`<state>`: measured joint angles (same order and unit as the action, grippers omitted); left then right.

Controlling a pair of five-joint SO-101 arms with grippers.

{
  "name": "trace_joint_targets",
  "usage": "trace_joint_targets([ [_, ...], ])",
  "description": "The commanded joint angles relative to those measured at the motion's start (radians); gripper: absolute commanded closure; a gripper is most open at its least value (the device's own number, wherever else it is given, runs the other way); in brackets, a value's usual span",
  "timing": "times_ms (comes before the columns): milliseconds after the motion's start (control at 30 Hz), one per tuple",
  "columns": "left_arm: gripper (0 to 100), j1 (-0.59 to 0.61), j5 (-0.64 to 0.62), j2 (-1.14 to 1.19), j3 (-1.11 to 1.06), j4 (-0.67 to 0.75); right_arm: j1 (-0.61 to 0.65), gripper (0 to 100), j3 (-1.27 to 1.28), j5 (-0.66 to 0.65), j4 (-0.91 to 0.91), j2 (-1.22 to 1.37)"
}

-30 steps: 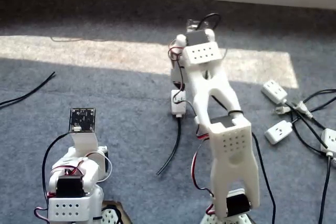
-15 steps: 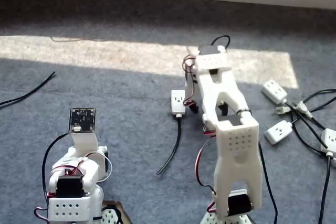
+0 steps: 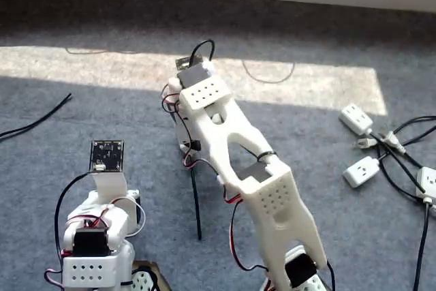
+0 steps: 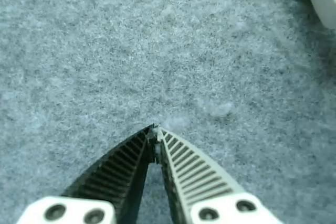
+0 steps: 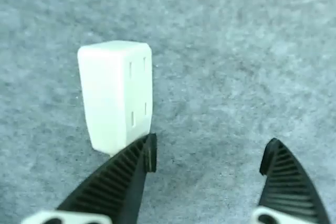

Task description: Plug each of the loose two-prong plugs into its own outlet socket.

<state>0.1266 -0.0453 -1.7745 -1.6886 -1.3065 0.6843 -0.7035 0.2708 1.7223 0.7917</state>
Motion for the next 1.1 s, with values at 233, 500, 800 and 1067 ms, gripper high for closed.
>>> trace_joint_targets([
  [233, 99, -0.013, 0.008, 0.001, -0.004, 0.0, 0.2, 68.5, -0.088, -0.018, 0.038, -0.031],
  [500, 99, -0.013, 0.008, 0.001, -0.004, 0.0, -0.004, 68.5, -0.302, -0.181, 0.044, -0.036],
  [800, 99, -0.013, 0.008, 0.001, -0.004, 0.0, -0.372, 68.5, -0.372, -0.184, 0.044, -0.243],
  [1067, 99, -0.013, 0.008, 0.001, -0.004, 0.0, -0.713, 68.5, -0.179, -0.187, 0.041, -0.479],
])
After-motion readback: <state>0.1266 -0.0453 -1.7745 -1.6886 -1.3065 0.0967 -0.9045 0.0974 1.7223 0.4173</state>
